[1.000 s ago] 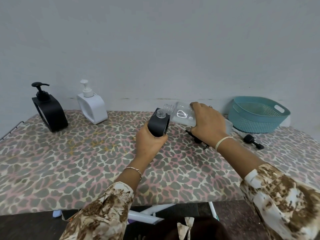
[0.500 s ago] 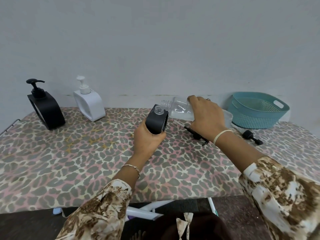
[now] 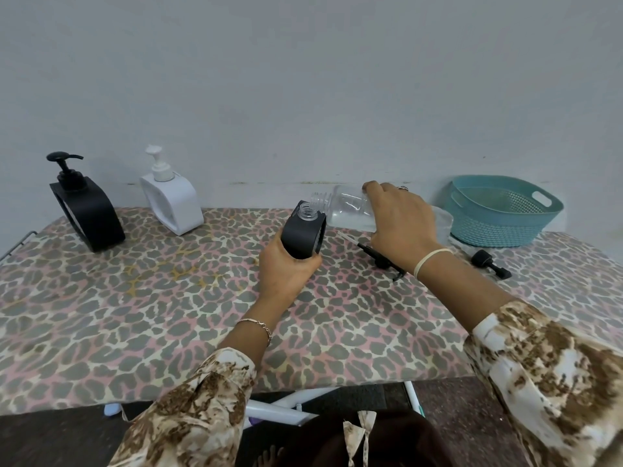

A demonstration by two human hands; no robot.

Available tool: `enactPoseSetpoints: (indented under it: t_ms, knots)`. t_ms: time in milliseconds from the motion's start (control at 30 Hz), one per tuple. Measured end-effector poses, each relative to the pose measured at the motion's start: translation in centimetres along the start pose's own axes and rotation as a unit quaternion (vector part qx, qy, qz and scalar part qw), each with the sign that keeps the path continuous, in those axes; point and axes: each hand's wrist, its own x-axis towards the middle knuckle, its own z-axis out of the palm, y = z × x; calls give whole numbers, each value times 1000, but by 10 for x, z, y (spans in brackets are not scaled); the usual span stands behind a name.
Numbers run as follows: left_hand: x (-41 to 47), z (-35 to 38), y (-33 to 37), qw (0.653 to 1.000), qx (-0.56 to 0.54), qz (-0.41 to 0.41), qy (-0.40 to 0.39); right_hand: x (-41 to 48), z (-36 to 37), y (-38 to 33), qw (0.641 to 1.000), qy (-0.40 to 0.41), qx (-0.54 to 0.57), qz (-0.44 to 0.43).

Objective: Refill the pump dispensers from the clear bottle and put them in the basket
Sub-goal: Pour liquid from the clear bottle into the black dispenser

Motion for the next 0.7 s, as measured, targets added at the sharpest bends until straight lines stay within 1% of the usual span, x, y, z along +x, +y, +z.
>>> enactPoseSetpoints:
  t_ms: [700]
  knots:
    - [2, 0, -4, 1000, -9, -3, -6, 1, -4, 0, 1000, 8, -13, -10]
